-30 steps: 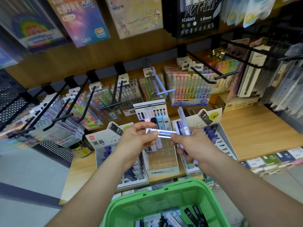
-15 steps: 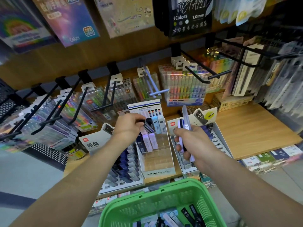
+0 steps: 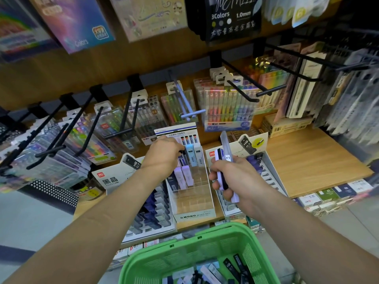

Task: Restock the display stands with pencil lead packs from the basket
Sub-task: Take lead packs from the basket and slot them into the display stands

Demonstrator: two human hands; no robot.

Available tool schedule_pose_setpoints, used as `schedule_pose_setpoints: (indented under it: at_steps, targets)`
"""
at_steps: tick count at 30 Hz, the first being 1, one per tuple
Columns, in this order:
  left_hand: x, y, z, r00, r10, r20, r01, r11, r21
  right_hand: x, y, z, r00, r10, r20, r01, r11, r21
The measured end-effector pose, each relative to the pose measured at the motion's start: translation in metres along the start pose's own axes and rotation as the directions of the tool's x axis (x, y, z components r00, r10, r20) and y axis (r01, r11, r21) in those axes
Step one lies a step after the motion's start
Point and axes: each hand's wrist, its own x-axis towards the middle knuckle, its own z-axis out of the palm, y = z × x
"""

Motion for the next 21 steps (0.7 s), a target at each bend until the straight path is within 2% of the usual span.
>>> schedule_pose_setpoints:
  at_steps: [5,11,15,17,21]
  targets:
    - [0.0,0.002,-0.006,1.0,0.009,0.008,-0.009,0.999,-0.034,0.0,0.001,0.001,1.0,0.005,0.005,-0.005,1.0,0.006]
    - [-0.005,-0.003,-0.007,0.998,0.048,0.047,-0.049,0.998,0.031,0.001,0.001,0.001,1.0,-0.001,0.009,0.001,1.0,0.0]
    - [0.001,-0.002,-0.008,0.997,0.017,0.081,-0.006,0.99,-0.142,0.002,0.003,0.001,1.0,-0.002,0.013,0.002,1.0,0.013]
    - [0.001,-0.004,-0.004,0.999,-0.009,0.052,0.017,0.987,-0.158,0.003,0.003,0.001,1.0,0.009,0.017,-0.01,1.0,0.029]
    - [0.002,-0.003,0.013,1.0,0.011,-0.026,-0.012,0.998,-0.06,0.003,0.002,0.001,0.998,0.034,0.058,-0.039,0.996,0.08]
